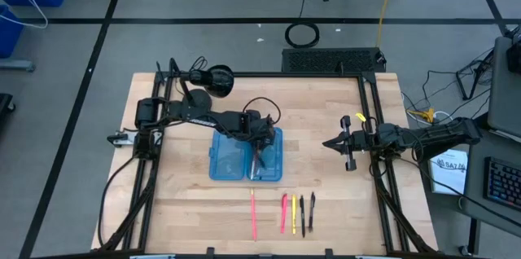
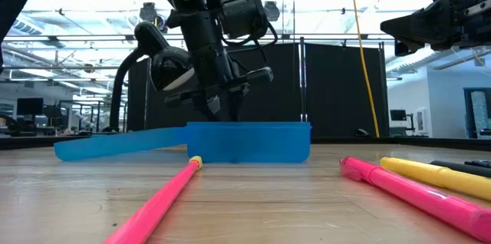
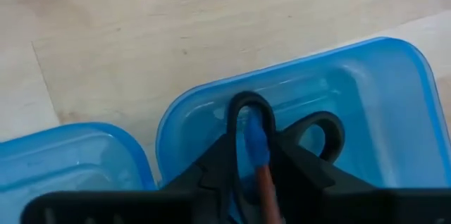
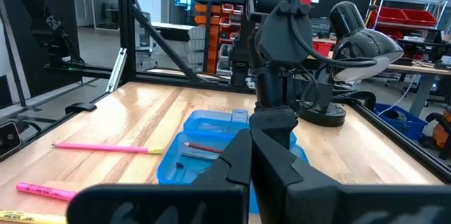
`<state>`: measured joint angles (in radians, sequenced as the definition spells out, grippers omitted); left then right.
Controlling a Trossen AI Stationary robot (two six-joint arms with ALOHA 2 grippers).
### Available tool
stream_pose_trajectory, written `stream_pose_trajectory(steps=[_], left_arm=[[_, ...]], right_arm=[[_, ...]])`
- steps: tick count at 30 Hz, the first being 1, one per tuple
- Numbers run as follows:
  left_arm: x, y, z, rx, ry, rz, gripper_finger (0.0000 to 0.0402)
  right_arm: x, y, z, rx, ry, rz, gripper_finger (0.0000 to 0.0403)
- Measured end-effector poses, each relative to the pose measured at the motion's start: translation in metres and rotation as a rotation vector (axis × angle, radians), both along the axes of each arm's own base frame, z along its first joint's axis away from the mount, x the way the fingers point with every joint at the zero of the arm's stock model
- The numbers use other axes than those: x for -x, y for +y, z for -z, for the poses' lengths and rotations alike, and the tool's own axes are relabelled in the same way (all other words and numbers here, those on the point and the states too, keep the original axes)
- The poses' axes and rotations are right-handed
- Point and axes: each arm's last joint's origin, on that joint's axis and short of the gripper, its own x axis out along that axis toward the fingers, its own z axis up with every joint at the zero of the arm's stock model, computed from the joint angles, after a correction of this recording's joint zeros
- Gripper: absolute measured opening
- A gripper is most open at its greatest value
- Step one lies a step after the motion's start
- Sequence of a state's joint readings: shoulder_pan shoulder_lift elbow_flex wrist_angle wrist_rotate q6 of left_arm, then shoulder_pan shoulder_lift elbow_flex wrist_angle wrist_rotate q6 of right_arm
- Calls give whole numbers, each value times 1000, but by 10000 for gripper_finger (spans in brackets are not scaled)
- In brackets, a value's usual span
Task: Pick & place school supplies into a supply box
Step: Put the brown pencil into the blue box, then put the black pen into the blue box
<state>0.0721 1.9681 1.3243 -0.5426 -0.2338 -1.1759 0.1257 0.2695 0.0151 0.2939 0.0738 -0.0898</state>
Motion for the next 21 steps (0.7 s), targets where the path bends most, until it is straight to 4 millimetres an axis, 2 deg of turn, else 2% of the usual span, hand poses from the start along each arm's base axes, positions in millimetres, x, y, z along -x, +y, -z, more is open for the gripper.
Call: stream_pose_trajectory(steps=[8, 11, 14, 16, 18, 21], left_arm=[[1, 0, -10, -13, -15, 19, 134], [2, -1, -20, -25, -46, 43, 144], [5, -6, -41, -75, -95, 126, 149], [9, -16, -63, -152, -141, 203, 149], [15, -33, -87, -275, -180, 347, 147], [30, -70, -124, -475, -241, 558, 137]], right_arm=[[0, 0, 0, 0, 1, 0, 0], [0, 0, 0, 0, 1, -1, 0], [0, 0, 0, 0, 2, -1, 0], [0, 0, 1, 2, 12, -1, 0], [0, 0, 1, 3, 13, 0, 0], [0, 0, 2, 3, 20, -2, 0]])
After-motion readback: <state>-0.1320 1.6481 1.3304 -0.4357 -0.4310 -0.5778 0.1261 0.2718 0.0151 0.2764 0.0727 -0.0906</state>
